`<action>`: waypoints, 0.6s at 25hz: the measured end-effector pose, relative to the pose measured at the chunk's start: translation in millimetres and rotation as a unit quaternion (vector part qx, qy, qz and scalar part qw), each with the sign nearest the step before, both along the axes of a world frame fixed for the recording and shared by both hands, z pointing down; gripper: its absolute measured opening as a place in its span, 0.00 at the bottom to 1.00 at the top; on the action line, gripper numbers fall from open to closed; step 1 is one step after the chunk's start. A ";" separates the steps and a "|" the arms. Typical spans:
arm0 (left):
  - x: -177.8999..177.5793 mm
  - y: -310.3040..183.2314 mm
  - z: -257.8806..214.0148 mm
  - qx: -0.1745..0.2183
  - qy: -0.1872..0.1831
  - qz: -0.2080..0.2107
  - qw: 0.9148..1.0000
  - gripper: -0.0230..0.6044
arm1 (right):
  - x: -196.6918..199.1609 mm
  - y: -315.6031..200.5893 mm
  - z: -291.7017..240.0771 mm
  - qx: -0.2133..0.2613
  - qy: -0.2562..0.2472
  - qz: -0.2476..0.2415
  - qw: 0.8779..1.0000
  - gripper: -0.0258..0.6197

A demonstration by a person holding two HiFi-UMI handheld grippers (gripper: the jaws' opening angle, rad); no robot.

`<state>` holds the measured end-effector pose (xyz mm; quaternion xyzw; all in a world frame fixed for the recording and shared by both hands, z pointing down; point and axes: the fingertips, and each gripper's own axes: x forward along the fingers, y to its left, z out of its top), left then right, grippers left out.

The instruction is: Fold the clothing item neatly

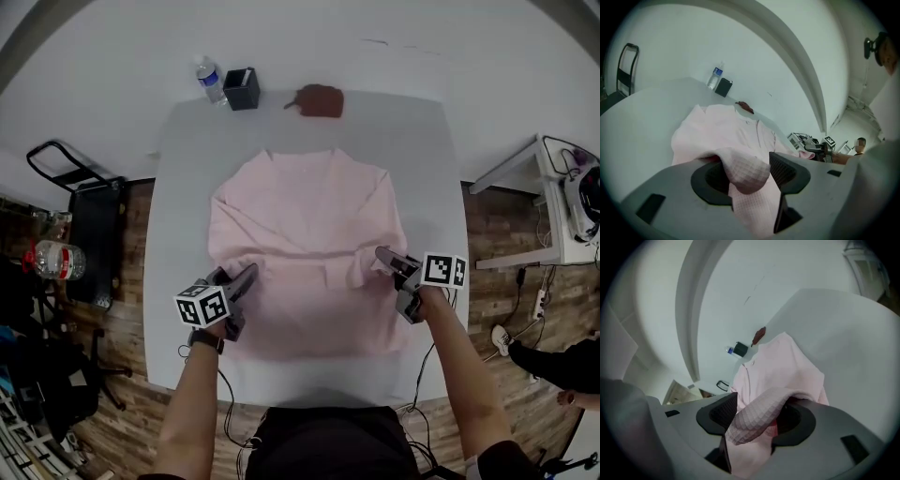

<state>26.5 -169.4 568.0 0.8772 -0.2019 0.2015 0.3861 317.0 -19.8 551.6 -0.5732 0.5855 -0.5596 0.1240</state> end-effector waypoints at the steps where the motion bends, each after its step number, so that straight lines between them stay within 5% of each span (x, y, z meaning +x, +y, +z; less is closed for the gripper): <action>1: -0.3 -4.0 -1.1 -0.002 0.001 -0.009 1.000 0.39 | 1.7 0.3 -3.7 -0.002 -0.033 0.011 0.999 0.37; 6: -7.9 -12.0 11.3 -0.013 -0.030 -0.044 0.998 0.39 | -41.7 35.6 32.9 -0.089 -0.115 -0.058 0.988 0.37; 10: -4.4 4.2 5.2 -0.005 -0.025 -0.018 1.000 0.39 | -36.3 43.3 12.4 -0.033 -0.185 0.040 0.981 0.37; 15: -2.0 34.3 -8.7 0.009 -0.003 0.023 1.000 0.39 | -51.2 16.2 23.0 -0.016 -0.161 0.029 0.986 0.37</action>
